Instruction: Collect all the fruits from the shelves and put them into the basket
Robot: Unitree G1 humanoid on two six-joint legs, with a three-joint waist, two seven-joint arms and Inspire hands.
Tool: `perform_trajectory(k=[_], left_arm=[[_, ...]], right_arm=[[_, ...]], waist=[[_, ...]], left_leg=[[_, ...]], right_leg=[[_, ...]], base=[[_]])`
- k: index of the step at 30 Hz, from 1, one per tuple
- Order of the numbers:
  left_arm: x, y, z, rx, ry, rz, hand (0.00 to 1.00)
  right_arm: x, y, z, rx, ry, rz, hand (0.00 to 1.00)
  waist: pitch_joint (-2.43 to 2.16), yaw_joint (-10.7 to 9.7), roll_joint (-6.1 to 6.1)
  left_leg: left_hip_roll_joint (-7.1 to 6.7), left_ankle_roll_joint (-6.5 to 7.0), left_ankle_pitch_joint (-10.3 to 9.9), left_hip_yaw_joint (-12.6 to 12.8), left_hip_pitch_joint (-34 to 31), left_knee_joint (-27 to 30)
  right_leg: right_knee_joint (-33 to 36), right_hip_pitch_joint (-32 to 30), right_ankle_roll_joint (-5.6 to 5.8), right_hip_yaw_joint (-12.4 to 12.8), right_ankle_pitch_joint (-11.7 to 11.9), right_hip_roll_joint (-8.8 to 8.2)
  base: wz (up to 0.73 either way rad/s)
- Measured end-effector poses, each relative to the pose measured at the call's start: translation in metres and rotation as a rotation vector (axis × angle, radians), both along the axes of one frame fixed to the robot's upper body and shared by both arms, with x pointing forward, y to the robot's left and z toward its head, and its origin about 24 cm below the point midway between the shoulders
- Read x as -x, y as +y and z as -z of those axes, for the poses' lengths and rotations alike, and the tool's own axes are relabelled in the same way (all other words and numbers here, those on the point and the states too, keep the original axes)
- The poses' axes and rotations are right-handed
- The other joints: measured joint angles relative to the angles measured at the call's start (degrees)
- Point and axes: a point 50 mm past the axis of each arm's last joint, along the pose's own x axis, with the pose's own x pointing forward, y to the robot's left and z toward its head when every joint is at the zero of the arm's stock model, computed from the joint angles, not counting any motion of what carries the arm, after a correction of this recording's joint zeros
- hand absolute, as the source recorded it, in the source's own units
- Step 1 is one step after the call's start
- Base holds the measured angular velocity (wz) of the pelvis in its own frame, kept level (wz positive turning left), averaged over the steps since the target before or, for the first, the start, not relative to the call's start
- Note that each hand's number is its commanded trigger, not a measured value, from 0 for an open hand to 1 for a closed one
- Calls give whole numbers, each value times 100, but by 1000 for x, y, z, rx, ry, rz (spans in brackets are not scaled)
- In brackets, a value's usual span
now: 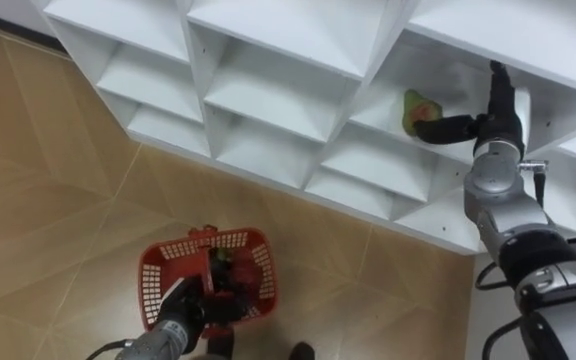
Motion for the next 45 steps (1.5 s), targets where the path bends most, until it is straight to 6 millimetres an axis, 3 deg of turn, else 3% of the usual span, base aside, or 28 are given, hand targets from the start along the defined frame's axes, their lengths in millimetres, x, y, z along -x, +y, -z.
perform_trajectory(k=[20, 32, 45], left_arm=[[-7, -7, 1, 6, 8, -5, 100], [-4, -7, 5, -1, 37, -2, 100], [-4, -9, 5, 22, 41, -15, 100]], right_arm=[[-2, 9, 4, 82, 40, -85, 0], [6, 5, 23, 74, 139, -81, 0], [11, -2, 30, 97, 164, -21, 0]], waist=[[10, 330, -7], [32, 355, 24], [37, 353, 63]], left_leg=[[-6, 4, 6, -10, -3, 4], [-9, 4, 8, -64, -43, -1], [-10, 7, 12, -88, -55, 0]], right_leg=[[-3, 13, 0, -70, 0, -21], [-21, -5, 0, -139, 0, -17], [-15, -5, 0, -236, 0, -37]], base=[[1], [1], [1]])
